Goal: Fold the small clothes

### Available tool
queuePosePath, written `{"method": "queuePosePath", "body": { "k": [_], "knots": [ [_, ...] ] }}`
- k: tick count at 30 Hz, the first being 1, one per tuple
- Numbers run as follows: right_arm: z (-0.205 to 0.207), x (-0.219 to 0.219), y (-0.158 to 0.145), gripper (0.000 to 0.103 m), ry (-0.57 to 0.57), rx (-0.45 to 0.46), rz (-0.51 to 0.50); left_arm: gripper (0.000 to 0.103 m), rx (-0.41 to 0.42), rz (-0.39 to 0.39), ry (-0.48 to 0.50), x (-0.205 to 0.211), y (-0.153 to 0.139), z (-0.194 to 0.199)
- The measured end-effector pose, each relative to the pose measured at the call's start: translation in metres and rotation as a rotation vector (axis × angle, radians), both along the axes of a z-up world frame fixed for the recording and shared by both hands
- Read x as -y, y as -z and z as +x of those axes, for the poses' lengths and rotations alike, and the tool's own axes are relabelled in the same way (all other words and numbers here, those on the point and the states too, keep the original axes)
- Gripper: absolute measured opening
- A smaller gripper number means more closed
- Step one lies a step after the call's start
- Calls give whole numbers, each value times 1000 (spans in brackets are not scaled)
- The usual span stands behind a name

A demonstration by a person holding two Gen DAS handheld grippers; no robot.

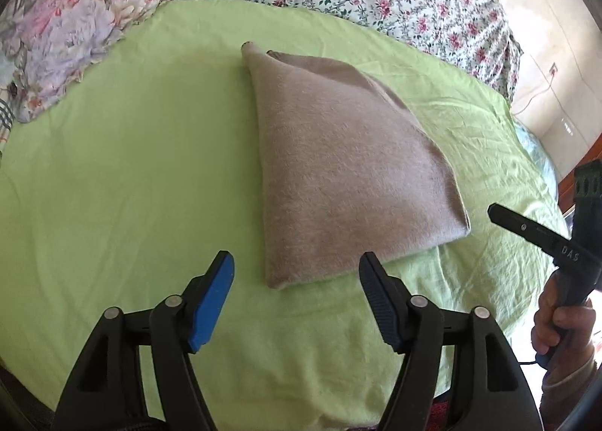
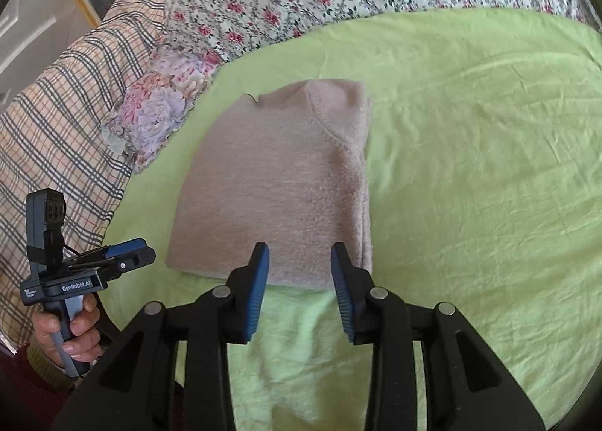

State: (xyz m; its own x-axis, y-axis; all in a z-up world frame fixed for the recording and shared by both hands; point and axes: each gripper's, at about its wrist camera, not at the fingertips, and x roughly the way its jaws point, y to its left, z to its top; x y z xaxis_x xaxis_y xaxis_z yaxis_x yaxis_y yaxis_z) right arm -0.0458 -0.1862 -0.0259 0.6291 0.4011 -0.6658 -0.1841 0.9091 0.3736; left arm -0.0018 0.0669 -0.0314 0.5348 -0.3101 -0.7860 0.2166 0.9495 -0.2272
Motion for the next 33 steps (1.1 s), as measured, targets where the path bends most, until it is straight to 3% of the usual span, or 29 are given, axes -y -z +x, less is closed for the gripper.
{"method": "queuePosePath", "body": {
  "k": [6, 11, 16, 28, 33],
  "knots": [
    [-18, -9, 1, 57, -13, 13, -73, 74, -14, 78, -1, 8, 8, -18],
    [-25, -19, 9, 58, -54, -3, -113, 80, -28, 136, -24, 5, 16, -30],
    [-18, -22, 9, 59, -54, 4, -110, 80, -23, 142, -38, 2, 17, -27],
    [63, -1, -9, 59, -16, 31, -53, 81, 5, -1, -89, -3, -14, 47],
    [116, 21, 2, 60, 21, -7, -38, 81, 21, 57, -81, 6, -15, 87]
  ]
}}
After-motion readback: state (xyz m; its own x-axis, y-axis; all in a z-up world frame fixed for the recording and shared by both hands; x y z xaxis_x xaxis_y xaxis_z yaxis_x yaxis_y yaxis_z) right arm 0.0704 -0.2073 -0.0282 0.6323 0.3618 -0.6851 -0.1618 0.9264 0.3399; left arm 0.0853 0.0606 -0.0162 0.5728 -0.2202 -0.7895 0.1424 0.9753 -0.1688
